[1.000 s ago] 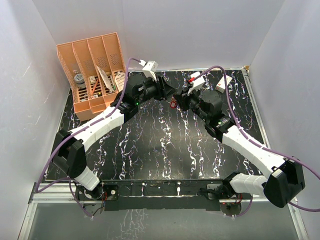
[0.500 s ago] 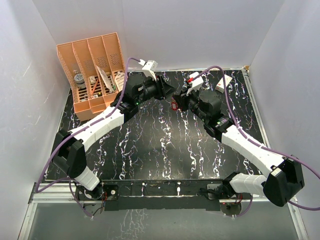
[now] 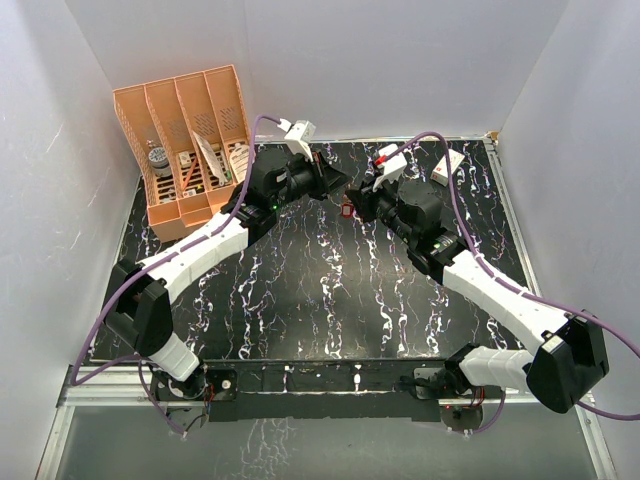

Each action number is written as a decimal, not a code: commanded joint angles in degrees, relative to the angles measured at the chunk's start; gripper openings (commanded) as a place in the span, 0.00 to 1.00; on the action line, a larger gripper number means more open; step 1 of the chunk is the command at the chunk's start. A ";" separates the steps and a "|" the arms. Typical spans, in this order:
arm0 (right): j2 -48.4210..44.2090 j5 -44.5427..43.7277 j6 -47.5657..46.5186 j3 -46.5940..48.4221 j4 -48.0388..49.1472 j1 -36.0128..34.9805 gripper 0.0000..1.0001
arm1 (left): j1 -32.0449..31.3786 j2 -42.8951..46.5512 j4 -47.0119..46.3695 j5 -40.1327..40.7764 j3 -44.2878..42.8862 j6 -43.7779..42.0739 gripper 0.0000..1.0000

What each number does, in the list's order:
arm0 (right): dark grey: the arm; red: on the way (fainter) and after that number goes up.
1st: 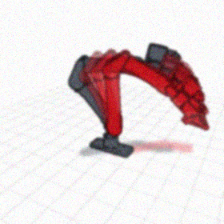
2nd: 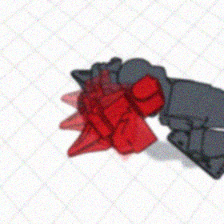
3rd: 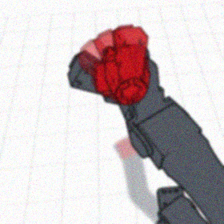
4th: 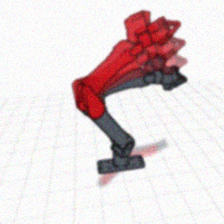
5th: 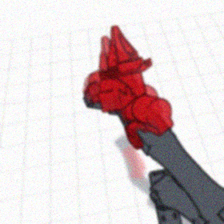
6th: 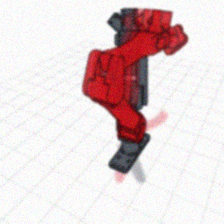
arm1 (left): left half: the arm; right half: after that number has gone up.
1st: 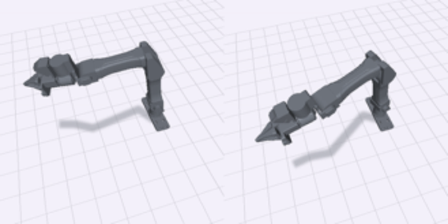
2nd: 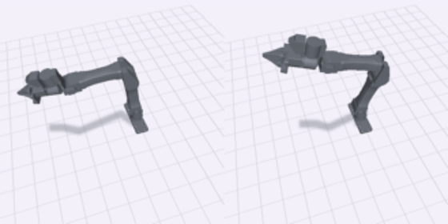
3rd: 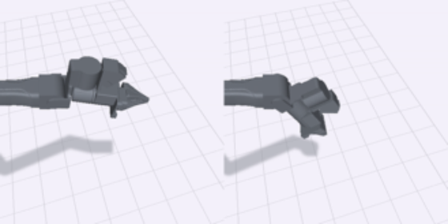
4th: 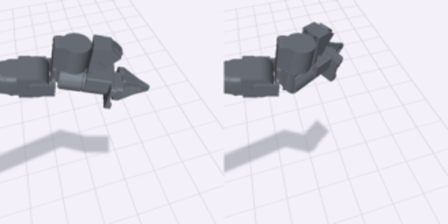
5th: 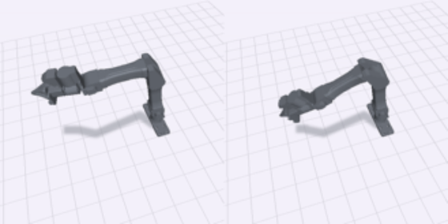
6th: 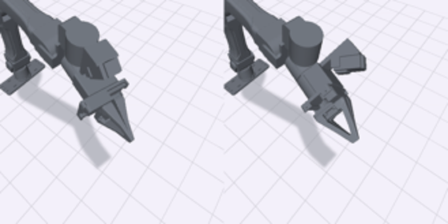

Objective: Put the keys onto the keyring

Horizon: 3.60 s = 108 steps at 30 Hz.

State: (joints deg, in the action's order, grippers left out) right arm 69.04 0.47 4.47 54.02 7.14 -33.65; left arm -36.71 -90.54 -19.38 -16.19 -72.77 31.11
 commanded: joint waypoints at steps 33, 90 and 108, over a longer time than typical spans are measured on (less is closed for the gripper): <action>-15.76 -29.30 7.64 1.08 1.17 -0.18 0.87 | 3.56 7.30 -5.01 2.04 4.10 -0.05 0.00; -12.26 -29.20 7.61 2.35 -1.16 0.30 0.88 | 2.23 -17.91 -20.53 -5.55 4.51 6.18 0.00; -13.31 -29.07 7.66 2.31 -1.73 0.43 0.88 | -0.65 -25.51 -20.97 -4.37 0.82 5.44 0.00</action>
State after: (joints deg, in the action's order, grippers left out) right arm 57.14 -27.75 12.32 54.22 4.01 -33.36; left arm -37.56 -116.53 -38.52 -20.43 -69.19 37.50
